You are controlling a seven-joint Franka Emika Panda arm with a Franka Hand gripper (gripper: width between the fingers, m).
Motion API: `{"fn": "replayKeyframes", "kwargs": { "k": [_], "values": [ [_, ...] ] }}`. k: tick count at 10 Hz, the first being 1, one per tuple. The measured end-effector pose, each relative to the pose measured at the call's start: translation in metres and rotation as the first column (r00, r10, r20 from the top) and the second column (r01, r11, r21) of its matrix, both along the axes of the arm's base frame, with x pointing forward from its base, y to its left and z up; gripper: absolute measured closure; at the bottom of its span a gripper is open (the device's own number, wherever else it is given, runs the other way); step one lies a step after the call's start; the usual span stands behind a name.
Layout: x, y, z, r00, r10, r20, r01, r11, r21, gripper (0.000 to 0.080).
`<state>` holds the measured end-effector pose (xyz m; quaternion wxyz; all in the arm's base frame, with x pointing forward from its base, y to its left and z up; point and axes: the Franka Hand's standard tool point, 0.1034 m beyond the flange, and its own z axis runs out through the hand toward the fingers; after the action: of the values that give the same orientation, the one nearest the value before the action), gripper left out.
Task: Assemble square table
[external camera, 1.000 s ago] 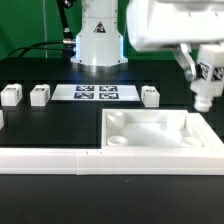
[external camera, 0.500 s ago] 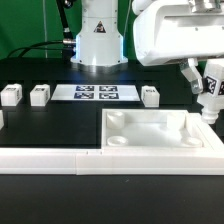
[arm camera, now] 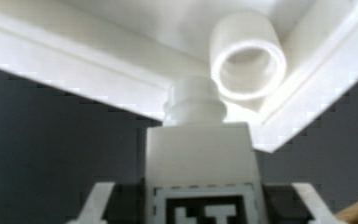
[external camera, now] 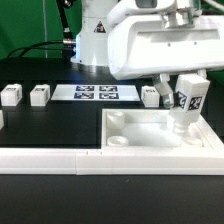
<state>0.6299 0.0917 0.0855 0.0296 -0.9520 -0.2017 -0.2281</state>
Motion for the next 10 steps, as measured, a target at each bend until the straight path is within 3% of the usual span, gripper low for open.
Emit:
{"fn": "replayKeyframes", "kwargs": {
  "k": [5,10],
  "values": [
    [-0.009,0.024,-0.006,1.0,0.008,-0.01,-0.008,1.0,0.013,0.0512],
    [-0.009,0.025,-0.017,1.0,0.007,-0.016,-0.007,1.0,0.016,0.0512]
  ]
}}
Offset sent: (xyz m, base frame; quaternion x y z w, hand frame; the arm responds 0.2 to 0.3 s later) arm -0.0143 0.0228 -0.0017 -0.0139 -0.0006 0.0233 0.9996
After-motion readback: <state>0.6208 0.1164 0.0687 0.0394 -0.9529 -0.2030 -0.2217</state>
